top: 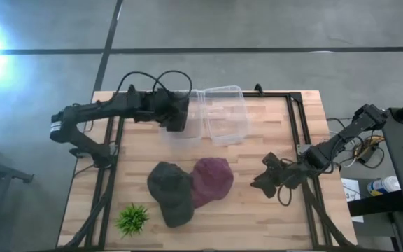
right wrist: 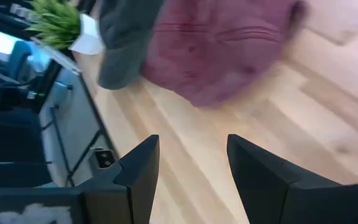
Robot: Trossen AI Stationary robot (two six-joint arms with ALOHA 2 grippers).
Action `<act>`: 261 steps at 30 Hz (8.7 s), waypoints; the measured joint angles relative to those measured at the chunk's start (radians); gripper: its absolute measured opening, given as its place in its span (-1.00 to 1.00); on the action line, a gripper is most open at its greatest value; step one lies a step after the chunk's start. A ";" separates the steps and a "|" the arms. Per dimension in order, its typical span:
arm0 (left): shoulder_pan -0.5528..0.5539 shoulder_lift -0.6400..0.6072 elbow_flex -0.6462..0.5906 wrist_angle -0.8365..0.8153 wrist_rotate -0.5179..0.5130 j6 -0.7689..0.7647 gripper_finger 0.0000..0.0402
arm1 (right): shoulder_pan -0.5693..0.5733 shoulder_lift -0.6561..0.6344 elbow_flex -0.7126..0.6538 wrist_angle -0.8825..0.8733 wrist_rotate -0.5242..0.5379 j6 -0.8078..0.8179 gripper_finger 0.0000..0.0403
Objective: Pick & Place hat
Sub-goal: Put the right black cap into the left transparent bin, then put the black cap into the left transparent bin, then put the red cap into the right transparent bin
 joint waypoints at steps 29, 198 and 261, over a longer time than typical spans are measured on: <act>-0.755 -0.009 -0.115 -0.112 0.181 -0.113 0.02 | -0.043 0.767 0.042 1.174 -0.216 0.136 -0.08; -0.714 0.011 -1.129 1.659 0.064 -0.509 -0.25 | -0.410 1.058 0.620 0.296 -0.393 -0.044 0.13; 0.096 0.678 0.702 0.187 0.469 -0.022 -0.83 | 0.058 -0.255 0.186 -0.780 0.318 0.312 0.13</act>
